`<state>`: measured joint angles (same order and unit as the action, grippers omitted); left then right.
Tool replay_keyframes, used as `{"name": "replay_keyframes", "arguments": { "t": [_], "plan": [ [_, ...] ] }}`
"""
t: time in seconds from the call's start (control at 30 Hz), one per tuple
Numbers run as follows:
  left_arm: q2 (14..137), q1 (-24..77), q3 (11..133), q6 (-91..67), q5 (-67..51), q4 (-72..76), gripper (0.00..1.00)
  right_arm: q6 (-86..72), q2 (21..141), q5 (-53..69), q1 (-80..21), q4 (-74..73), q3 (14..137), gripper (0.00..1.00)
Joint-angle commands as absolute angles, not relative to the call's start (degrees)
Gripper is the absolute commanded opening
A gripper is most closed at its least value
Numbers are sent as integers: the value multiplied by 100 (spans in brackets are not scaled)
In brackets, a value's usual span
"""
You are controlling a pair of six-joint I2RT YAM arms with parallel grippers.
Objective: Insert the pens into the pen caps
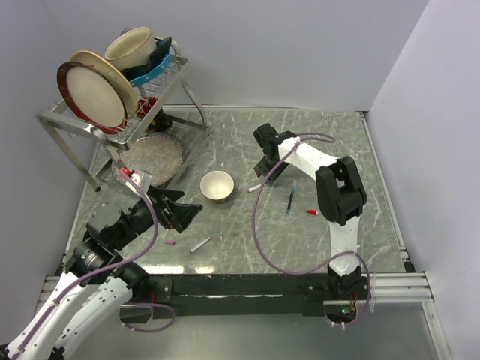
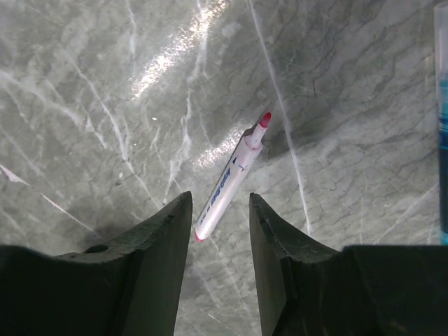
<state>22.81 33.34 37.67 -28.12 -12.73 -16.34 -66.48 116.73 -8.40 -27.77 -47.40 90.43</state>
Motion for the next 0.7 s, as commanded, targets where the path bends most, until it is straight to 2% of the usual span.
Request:
{"name": "replay_keyframes", "arguments": {
  "t": [0.0,0.4,0.67],
  "plan": [
    [2215,3340,3753,-2760,-1195,-1538,100,-6873,11768,-958,-2821,-4772,9141,45],
    [2110,3331,3735,-2751,-1072,-1529,99,-6733,12015,-1098,-2883,-4605,8877,42],
    [2004,3340,3691,-2751,-1055,-1494,100,-6557,11953,-1178,-2927,-4421,8509,32]
  ]
}}
